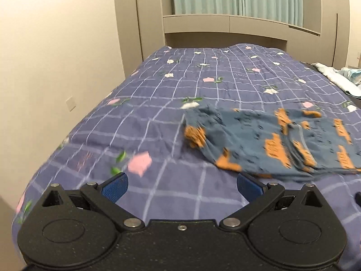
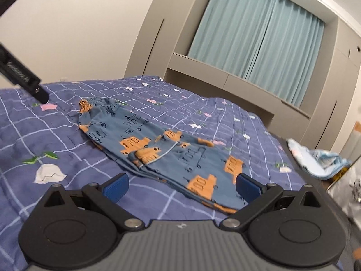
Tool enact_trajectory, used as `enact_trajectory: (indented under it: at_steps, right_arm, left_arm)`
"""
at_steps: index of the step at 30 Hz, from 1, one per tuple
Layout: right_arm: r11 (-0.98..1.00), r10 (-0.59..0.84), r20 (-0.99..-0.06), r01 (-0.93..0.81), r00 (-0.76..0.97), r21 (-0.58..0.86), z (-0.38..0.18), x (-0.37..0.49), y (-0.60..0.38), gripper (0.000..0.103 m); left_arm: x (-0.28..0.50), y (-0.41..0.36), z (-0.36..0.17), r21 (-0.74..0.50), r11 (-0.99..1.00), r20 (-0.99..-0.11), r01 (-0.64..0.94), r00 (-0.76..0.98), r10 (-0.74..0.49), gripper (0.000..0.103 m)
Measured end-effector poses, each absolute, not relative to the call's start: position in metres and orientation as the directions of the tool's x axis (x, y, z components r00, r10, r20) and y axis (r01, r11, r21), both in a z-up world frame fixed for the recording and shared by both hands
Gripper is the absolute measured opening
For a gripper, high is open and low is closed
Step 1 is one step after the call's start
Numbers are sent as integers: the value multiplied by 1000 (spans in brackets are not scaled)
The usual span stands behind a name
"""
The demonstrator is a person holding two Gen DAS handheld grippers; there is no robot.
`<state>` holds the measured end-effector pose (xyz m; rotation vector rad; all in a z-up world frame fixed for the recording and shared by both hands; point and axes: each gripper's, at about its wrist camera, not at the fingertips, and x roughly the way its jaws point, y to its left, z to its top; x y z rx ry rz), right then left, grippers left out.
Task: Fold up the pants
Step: 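Grasp the pants waistband with the left gripper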
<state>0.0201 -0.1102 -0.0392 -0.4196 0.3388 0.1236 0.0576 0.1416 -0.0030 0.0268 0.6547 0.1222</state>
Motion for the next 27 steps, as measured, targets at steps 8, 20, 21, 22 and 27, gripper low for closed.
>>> enact_trajectory:
  at_steps: [8, 20, 21, 22, 27]
  right_arm:
    - [917, -31, -373, -123, 927, -381, -47, 96, -89, 103]
    - [922, -51, -412, -116, 910, -369, -69, 174, -81, 103]
    - [914, -14, -409, -154, 912, -374, -66, 179, -76, 103]
    - [906, 18, -410, -188, 912, -378, -64, 185, -72, 103]
    - [841, 231, -464, -416, 855, -347, -56, 228, -52, 103]
  left_arm:
    - [140, 173, -31, -76, 994, -635, -81, 772, 14, 102]
    - [179, 203, -67, -433, 900, -432, 48, 865, -254, 102]
    - [180, 205, -71, -455, 889, -421, 57, 865, -271, 102]
    - [180, 208, -73, -482, 874, -411, 65, 864, -291, 102]
    - [187, 219, -82, -550, 833, -420, 67, 840, -344, 98]
